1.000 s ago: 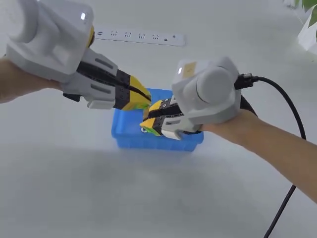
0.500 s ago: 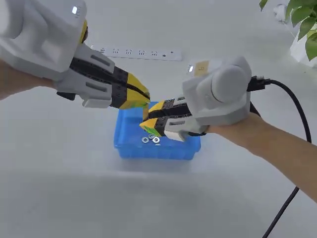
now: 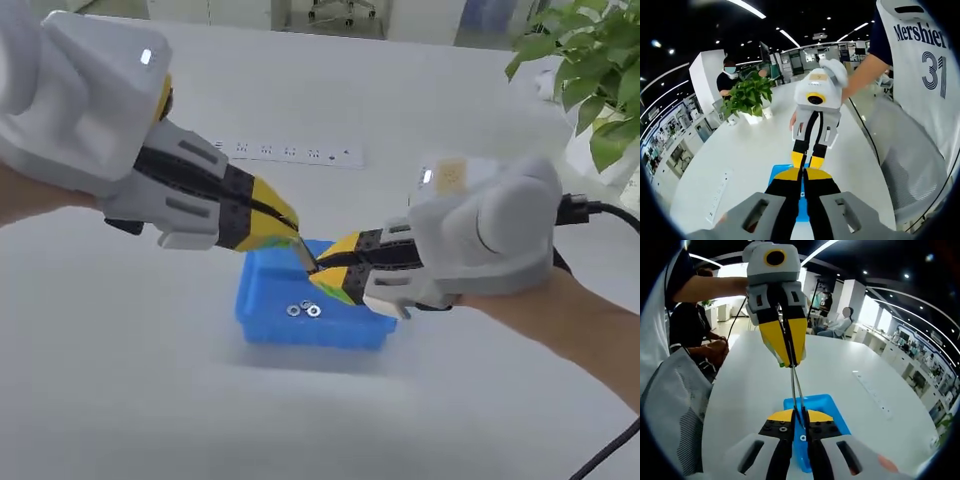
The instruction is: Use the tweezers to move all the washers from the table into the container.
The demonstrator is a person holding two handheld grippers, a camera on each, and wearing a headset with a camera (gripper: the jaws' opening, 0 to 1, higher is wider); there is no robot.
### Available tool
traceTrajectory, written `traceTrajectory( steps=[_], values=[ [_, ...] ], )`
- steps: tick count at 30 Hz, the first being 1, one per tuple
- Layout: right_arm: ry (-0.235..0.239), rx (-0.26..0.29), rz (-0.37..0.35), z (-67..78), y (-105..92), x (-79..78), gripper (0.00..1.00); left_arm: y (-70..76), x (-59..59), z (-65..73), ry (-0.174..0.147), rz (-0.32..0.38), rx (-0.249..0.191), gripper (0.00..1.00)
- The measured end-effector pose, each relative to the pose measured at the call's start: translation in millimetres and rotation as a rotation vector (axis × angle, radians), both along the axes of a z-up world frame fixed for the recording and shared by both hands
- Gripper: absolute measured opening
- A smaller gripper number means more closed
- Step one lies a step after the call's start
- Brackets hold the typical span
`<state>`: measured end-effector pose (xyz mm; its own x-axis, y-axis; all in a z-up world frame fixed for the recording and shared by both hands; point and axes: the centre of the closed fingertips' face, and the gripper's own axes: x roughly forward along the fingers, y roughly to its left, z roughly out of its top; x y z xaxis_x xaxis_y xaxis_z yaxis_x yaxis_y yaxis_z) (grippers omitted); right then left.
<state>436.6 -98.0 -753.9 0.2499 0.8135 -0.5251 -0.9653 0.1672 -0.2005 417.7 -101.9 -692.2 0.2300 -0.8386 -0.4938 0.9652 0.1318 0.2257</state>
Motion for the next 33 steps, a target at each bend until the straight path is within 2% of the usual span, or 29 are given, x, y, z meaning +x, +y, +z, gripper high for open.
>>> traceTrajectory(
  steps=[3,6,10,12,17,19,20,22,24,30,33],
  values=[
    [-0.009,-0.008,0.011,3.2,0.2,-7.7,0.09,-0.7,-7.7,2.6,-0.008,-0.003,-0.008,0.05],
    [-0.013,-0.008,0.031,6.6,0.6,-20.1,0.09,-10.7,-24.8,9.2,-0.022,-0.020,-0.019,0.05],
    [-0.002,-0.003,0.059,4.5,-1.9,-41.2,0.10,-18.7,-45.9,9.4,-0.026,-0.058,0.000,0.05],
    [-0.007,-0.003,0.067,2.9,-2.7,-46.5,0.10,-20.9,-50.5,7.8,-0.023,-0.067,0.006,0.05],
    [0.033,0.031,0.081,-5.3,-2.4,-65.9,0.11,-31.7,-67.6,3.0,-0.005,-0.114,0.006,0.05],
    [0.056,0.057,0.079,-7.5,-1.2,-71.1,0.11,-34.3,-72.1,1.9,-0.002,-0.127,-0.003,0.05],
    [0.085,0.075,0.080,-8.5,0.4,-74.9,0.11,-35.0,-73.7,1.5,0.003,-0.131,-0.006,0.05],
    [0.085,0.082,0.079,-11.4,0.4,-77.5,0.11,-36.9,-76.1,2.1,0.015,-0.136,-0.034,0.05],
    [0.116,0.102,0.068,-13.3,2.2,-80.5,0.11,-36.4,-77.5,0.0,0.025,-0.136,-0.041,0.05],
    [0.119,0.117,0.061,-18.4,6.9,-84.7,0.17,-35.6,-79.2,-4.5,0.042,-0.142,-0.045,0.05],
    [0.106,0.124,0.079,-18.0,9.9,-85.9,0.11,-36.6,-77.2,-5.6,0.042,-0.141,-0.050,0.05]
  ],
)
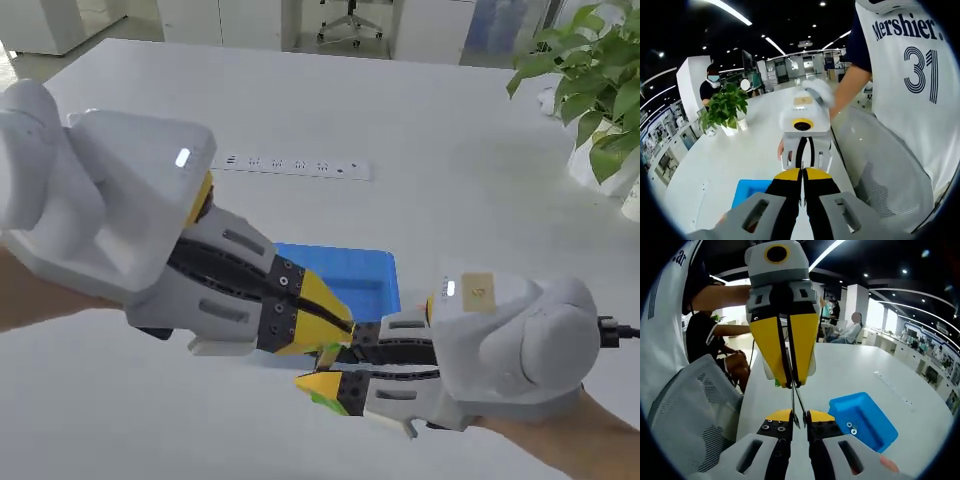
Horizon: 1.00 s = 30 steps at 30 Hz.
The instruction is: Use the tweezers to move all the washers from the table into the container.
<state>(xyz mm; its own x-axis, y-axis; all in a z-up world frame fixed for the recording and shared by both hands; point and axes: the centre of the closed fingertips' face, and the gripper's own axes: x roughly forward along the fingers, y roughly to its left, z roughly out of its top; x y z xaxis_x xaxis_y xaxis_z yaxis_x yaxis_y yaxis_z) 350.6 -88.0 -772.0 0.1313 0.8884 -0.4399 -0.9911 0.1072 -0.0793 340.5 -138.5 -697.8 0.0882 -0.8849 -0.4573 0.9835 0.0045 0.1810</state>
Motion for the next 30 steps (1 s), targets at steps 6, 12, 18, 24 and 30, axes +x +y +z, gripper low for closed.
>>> traceTrajectory(
  steps=[6,12,18,24,30],
  values=[
    [0.008,-0.051,-0.018,-12.6,-8.0,6.6,0.10,12.1,7.0,-12.6,0.018,0.032,0.007,0.05],
    [-0.004,-0.192,0.005,-39.3,-20.8,10.2,0.09,25.3,9.5,-45.2,0.029,0.073,0.057,0.05],
    [-0.028,-0.330,0.042,-64.1,-25.0,15.2,0.09,33.7,15.1,-76.8,0.034,0.105,0.111,0.05],
    [-0.025,-0.432,0.047,-84.6,-31.1,28.9,0.09,39.1,31.1,-113.4,0.084,0.161,0.155,0.06],
    [-0.020,-0.489,0.067,-99.6,-32.8,36.0,0.09,44.1,40.6,-147.3,0.131,0.184,0.213,0.06]
  ],
)
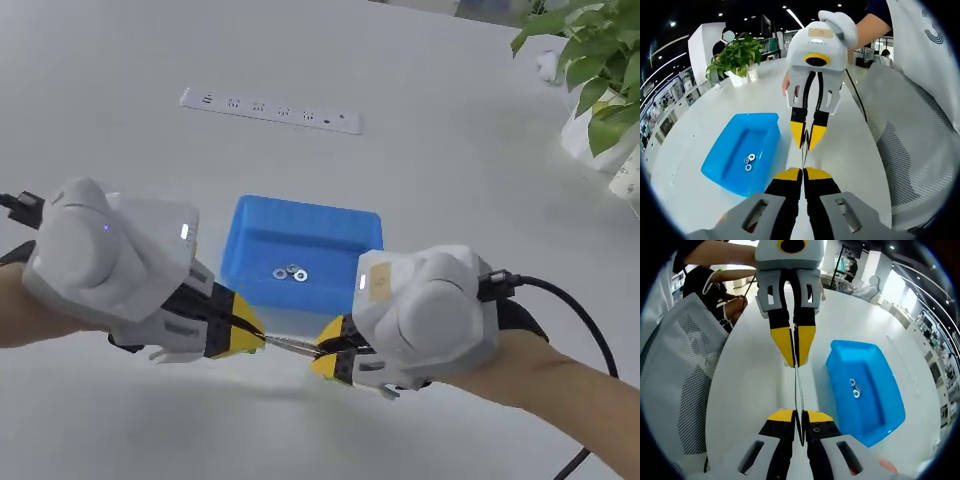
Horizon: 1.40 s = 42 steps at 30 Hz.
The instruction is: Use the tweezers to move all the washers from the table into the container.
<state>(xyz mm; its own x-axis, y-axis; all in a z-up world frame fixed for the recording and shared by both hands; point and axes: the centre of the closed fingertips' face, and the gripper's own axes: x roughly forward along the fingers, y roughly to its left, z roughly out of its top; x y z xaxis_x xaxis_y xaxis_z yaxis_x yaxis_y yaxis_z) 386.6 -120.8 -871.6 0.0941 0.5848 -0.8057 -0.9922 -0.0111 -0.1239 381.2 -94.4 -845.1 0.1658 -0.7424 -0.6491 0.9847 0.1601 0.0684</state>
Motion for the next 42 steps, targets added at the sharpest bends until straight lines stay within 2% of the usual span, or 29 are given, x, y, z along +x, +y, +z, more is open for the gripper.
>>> traceTrajectory(
  steps=[3,5,6,8,13,15,16,17,18,21,25,27,32,33,34,35,36,37,40,42],
  values=[
    [-0.009,-0.026,0.015,-6.5,-0.7,2.7,0.08,0.9,3.9,-12.3,0.019,0.010,0.025,0.06],
    [-0.006,-0.033,0.012,-9.2,-0.9,4.3,0.08,0.9,5.9,-18.4,0.014,0.011,0.049,0.06],
    [-0.007,-0.039,0.013,-10.9,-1.7,4.7,0.08,0.6,6.2,-21.7,0.021,0.012,0.058,0.06],
    [-0.001,-0.044,0.015,-13.0,-2.5,3.4,0.08,0.5,5.9,-25.1,0.010,0.005,0.071,0.06],
    [0.010,-0.049,0.020,-16.8,-4.3,-0.3,0.09,-0.3,1.8,-34.7,0.007,0.004,0.094,0.06],
    [0.013,-0.052,0.030,-19.3,-3.4,-4.6,0.09,2.5,-0.3,-42.9,-0.020,-0.016,0.145,0.06],
    [0.010,-0.053,0.036,-20.3,-2.9,-5.9,0.09,4.7,-4.3,-45.0,-0.017,-0.023,0.166,0.06],
    [-0.008,-0.055,0.045,-20.3,-3.0,-4.2,0.09,0.6,-3.7,-42.1,-0.013,-0.006,0.138,0.06],
    [0.001,-0.052,0.038,-20.0,-3.3,-4.4,0.09,1.7,0.1,-42.3,0.002,0.031,0.126,0.06],
    [0.002,-0.031,0.036,-19.4,-2.7,-3.8,0.10,3.7,3.6,-42.5,0.035,0.077,0.101,0.07],
    [0.007,-0.029,0.028,-19.2,-2.1,-3.6,0.11,3.0,2.8,-41.8,0.034,0.083,0.096,0.08],
    [0.012,-0.025,0.019,-18.9,-3.0,-2.5,0.12,3.0,3.4,-41.6,0.053,0.094,0.092,0.08],
    [0.020,-0.021,0.004,-19.1,-3.9,-1.6,0.13,3.9,4.5,-41.6,0.070,0.111,0.089,0.08],
    [0.019,-0.020,-0.001,-19.0,-4.0,-1.1,0.13,4.8,4.6,-41.7,0.087,0.131,0.085,0.08],
    [0.019,-0.019,-0.006,-18.9,-4.5,-0.8,0.14,4.9,8.8,-36.4,0.071,0.160,0.054,0.08],
    [0.025,-0.019,-0.012,-18.9,-4.6,-0.3,0.14,1.7,6.1,-31.0,0.106,0.175,0.007,0.08],
    [0.035,-0.015,-0.027,-18.8,-5.4,-0.3,0.14,0.9,5.5,-28.0,0.128,0.190,-0.019,0.08],
    [0.033,-0.013,-0.032,-18.5,-5.4,0.9,0.15,1.2,6.5,-25.6,0.131,0.200,-0.031,0.08],
    [0.045,0.007,-0.062,-15.2,-7.2,0.8,0.15,9.0,11.1,-26.7,0.103,0.219,0.005,0.10],
    [0.035,0.022,-0.078,-9.4,-7.3,2.6,0.15,14.0,9.5,-25.9,0.110,0.227,0.006,0.10]
  ],
)
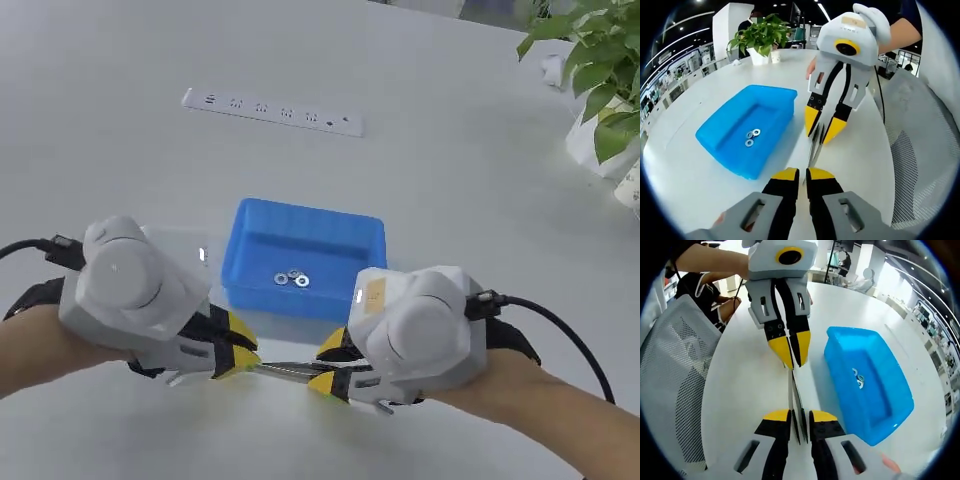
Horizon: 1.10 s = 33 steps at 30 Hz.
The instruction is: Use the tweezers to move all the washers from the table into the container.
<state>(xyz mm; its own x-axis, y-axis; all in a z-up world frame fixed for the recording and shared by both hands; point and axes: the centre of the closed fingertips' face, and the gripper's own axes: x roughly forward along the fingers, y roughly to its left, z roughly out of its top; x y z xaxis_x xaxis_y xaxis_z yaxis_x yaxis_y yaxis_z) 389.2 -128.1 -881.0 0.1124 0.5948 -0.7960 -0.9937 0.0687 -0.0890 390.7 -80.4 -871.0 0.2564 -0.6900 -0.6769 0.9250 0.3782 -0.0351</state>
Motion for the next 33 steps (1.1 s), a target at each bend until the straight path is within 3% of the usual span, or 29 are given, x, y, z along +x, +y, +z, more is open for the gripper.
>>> traceTrajectory(
  steps=[7,9,13,18,23,26,31,33],
  values=[
    [0.002,0.110,-0.136,26.0,-13.2,0.9,0.16,11.9,-11.4,18.5,-0.008,0.100,-0.039,0.11],
    [0.016,0.142,-0.172,31.4,-22.0,-4.1,0.16,20.5,-14.4,21.0,-0.030,0.153,-0.024,0.12],
    [0.066,0.232,-0.277,44.8,-37.2,-15.9,0.16,28.4,-30.8,28.8,-0.019,0.209,-0.053,0.15],
    [0.057,0.347,-0.378,66.5,-57.2,-27.4,0.21,37.8,-49.4,49.9,-0.046,0.275,-0.101,0.22],
    [0.062,0.400,-0.405,80.6,-67.4,-46.5,0.30,42.2,-71.9,68.3,-0.051,0.300,-0.135,0.32],
    [0.064,0.418,-0.416,86.7,-69.7,-56.7,0.34,40.7,-83.5,77.6,-0.037,0.308,-0.160,0.39],
    [0.054,0.448,-0.452,93.6,-73.2,-67.6,0.44,39.6,-98.9,88.9,-0.058,0.290,-0.142,0.46],
    [0.038,0.424,-0.457,91.4,-77.7,-71.1,0.46,40.6,-100.6,95.0,-0.060,0.304,-0.152,0.45]
  ],
)
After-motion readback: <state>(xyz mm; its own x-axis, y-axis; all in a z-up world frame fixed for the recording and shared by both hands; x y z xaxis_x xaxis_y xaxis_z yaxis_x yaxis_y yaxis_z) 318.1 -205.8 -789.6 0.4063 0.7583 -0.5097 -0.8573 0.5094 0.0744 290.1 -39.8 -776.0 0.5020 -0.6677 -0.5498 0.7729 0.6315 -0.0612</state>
